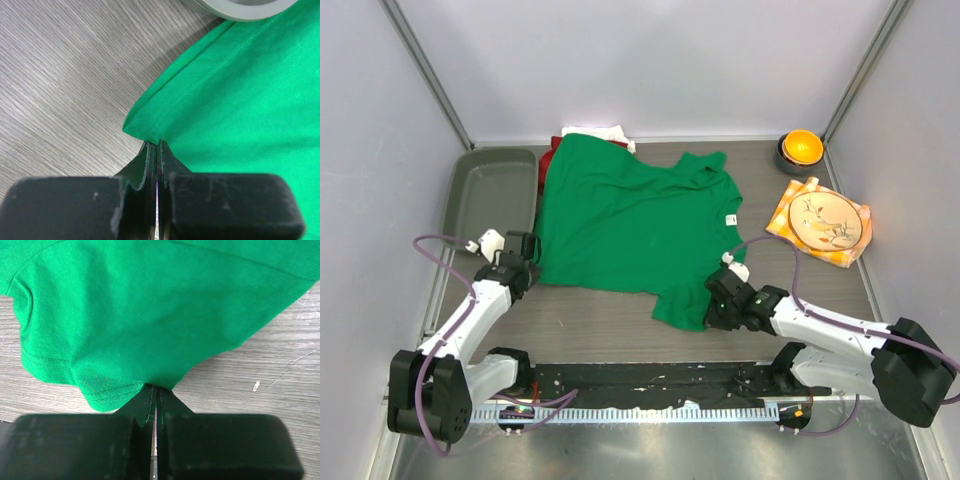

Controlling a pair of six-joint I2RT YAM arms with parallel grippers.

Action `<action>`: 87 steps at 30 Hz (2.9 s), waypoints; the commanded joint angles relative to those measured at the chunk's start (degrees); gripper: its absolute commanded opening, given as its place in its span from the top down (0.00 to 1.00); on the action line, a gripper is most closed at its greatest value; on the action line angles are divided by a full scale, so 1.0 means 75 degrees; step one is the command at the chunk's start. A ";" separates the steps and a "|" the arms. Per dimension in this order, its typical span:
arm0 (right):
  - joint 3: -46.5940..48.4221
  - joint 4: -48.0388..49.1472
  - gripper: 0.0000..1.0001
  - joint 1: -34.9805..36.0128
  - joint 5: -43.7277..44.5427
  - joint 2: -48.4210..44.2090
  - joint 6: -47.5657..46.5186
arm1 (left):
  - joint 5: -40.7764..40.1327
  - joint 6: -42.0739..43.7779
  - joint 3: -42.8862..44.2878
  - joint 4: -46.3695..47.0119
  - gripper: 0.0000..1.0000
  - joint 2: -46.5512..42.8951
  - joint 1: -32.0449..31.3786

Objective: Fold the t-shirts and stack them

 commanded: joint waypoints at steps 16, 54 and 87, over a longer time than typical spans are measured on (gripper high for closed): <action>0.2115 -0.3216 0.99 0.0063 0.2873 -0.3785 0.0421 | -0.0519 -0.0629 0.0072 -0.1377 1.00 -0.1595 -0.1820; 0.3711 -0.2796 0.99 0.0063 0.5265 -0.3226 -0.0773 | -0.1632 -0.0138 0.1572 -0.1765 1.00 -0.1375 -0.3532; 0.3828 0.0944 0.99 -0.2855 0.2546 0.0466 -0.2460 | -0.1375 0.0424 0.1935 0.0566 1.00 0.2106 -0.1892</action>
